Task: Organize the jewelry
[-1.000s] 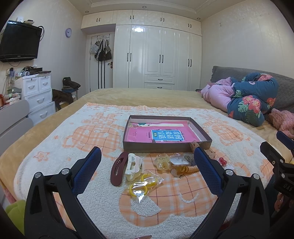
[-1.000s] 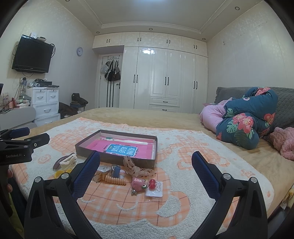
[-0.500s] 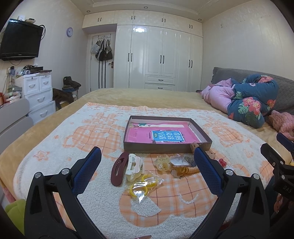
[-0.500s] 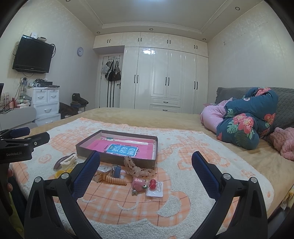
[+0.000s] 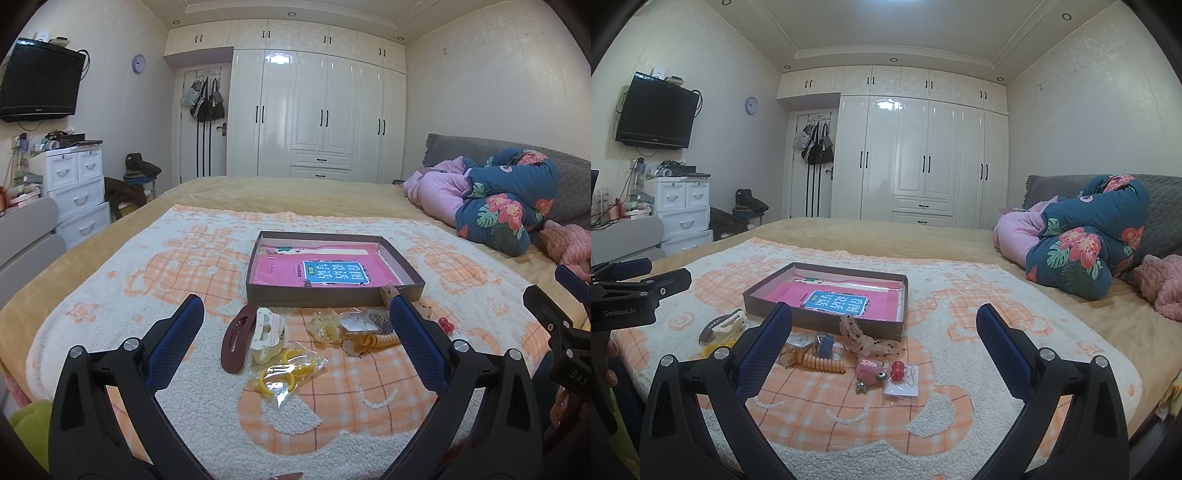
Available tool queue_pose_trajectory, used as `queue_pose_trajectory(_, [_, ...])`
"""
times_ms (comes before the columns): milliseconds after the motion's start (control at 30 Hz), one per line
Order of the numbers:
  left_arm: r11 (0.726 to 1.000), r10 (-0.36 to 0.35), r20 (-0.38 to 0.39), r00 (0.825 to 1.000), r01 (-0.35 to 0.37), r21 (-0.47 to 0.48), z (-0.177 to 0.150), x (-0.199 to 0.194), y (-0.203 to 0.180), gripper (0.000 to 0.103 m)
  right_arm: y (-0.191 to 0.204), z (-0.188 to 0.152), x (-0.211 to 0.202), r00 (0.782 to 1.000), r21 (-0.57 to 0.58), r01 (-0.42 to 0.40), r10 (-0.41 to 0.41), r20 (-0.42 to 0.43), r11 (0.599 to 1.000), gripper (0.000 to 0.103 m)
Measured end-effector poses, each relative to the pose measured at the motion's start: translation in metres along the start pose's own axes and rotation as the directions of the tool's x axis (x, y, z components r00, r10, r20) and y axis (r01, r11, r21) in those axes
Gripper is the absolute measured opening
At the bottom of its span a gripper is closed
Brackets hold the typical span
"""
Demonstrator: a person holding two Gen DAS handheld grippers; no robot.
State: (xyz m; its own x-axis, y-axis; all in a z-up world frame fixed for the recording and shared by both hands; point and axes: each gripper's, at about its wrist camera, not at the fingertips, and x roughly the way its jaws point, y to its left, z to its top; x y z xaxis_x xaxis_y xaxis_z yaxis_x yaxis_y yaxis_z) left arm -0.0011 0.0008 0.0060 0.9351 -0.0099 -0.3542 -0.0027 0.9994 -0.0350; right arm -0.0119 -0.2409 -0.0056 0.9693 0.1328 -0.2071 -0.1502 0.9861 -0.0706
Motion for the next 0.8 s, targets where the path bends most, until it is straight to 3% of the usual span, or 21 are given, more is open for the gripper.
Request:
queue_pose_trajectory(533, [0.999, 0.006, -0.070, 0.998, -0.009, -0.035, -0.004, 0.014, 0.012, 0.092, 0.006, -0.004, 0.013, 0.998, -0.022, -0.054, 0.053, -0.023, 0.998, 0.097])
queue_pose_trajectory(800, [0.995, 0.037, -0.131, 0.991, -0.048, -0.084, -0.006, 0.027, 0.036, 0.092, 0.020, -0.006, 0.029, 0.989, -0.058, -0.129, 0.125, -0.074, 0.990, 0.097])
